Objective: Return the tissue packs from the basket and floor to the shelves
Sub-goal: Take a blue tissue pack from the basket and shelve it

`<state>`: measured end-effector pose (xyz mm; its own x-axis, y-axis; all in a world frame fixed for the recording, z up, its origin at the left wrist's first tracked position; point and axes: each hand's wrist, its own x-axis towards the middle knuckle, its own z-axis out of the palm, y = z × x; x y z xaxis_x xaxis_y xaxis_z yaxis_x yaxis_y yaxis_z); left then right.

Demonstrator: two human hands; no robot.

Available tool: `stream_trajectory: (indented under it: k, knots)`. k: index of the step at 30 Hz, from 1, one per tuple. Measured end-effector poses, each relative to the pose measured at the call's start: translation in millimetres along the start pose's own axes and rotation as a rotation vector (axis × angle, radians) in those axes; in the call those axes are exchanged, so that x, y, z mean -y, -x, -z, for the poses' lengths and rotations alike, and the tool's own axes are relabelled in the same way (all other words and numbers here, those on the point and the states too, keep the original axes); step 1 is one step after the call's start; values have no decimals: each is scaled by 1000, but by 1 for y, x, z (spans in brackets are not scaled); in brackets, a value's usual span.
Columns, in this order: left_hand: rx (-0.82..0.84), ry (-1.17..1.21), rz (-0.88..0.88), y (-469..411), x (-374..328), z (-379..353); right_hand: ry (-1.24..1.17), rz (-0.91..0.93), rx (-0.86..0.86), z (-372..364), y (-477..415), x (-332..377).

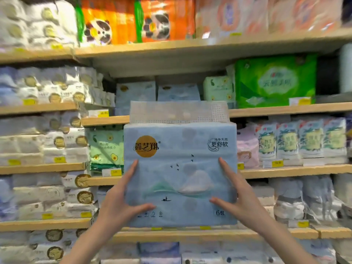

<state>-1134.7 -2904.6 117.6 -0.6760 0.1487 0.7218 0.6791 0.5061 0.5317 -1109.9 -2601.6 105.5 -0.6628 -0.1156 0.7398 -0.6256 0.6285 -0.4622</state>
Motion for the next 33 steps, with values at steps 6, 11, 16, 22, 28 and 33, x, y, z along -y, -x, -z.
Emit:
stream_trajectory:
  k: [6,11,16,22,28,33]
  knots:
    - [-86,-72,-127,-80,18,18,52,156,-85,-12,-90,-12]
    - [-168,-103,-235,-155,34,35,73,299,-163,-19,-177,-13]
    - [-283,-146,-351,-221,44,63,83,432,-208,-22,-260,-2]
    - [-414,-266,-449,-283,60,101,104,552,-270,-45,-342,11]
    - [-409,-248,-564,-342,104,133,75,606,-357,-88,-400,22]
    - [-387,-253,-615,-392,150,154,126,583,-393,-130,-442,19]
